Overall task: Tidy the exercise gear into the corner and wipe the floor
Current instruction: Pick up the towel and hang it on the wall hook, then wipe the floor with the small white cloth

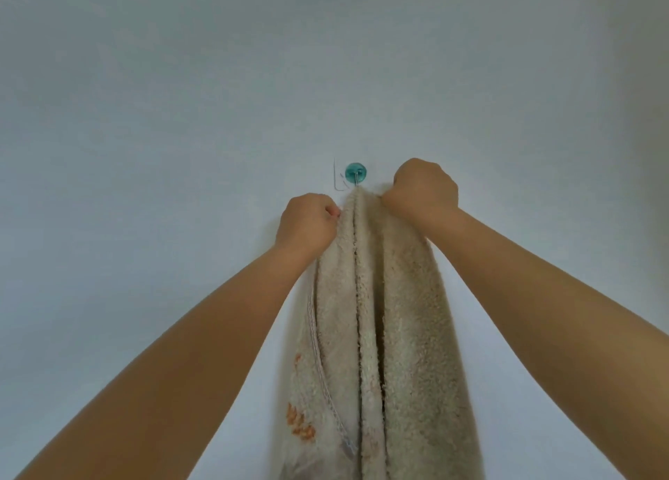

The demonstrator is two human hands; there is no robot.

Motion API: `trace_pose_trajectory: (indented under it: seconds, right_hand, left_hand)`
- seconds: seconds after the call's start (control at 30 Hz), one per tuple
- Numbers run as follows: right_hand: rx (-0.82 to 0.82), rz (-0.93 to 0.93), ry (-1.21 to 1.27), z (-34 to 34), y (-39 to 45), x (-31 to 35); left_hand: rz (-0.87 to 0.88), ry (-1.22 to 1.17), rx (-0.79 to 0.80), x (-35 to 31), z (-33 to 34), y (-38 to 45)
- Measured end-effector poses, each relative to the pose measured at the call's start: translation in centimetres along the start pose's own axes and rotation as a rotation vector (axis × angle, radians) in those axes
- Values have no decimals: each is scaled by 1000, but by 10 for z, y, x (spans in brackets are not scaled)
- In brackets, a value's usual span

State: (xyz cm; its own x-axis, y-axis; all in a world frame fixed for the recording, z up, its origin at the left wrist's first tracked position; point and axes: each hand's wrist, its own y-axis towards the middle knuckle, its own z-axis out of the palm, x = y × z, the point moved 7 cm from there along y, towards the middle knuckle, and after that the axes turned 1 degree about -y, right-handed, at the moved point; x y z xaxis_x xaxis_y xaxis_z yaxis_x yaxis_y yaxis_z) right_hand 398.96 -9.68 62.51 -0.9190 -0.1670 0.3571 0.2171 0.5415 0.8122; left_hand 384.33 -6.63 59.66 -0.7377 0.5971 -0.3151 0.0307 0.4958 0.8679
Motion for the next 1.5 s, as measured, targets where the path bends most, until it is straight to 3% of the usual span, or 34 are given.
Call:
trace_pose_trajectory:
  seconds: [0.13, 0.27, 0.4, 0.5, 0.7, 0.8, 0.9, 1.03, 1.2, 1.5]
  right_hand:
    - [73, 26, -47, 16, -21, -1]
    - [86, -89, -174, 27, -52, -2]
    - [-208, -283, -303, 36, -103, -2]
    - [-211, -253, -238, 50, -140, -10]
    - [61, -268, -298, 73, -206, 22]
    - [303, -278, -290, 83, -239, 52]
    - [426, -307, -197, 90, -274, 92]
    - [597, -399, -61, 111, -343, 153]
    - [956, -516, 83, 130, -480, 232]
    - [1254, -788, 257, 93, -717, 412]
  left_hand:
    - [17, 9, 92, -3, 11, -21]
    - [-22, 92, 141, 4, 12, -52]
    - [-1, 312, 218, 27, 12, -84]
    - [20, 426, 273, 45, 10, -107]
    - [31, 611, 368, 67, -17, -166]
    - [-41, 745, 414, 86, -60, -202]
    - [-145, 853, 447, 106, -117, -241]
    - [-338, 959, 571, 141, -191, -316]
    - [-735, 933, 721, 185, -297, -452]
    - [-1194, 939, 802, 217, -506, -690]
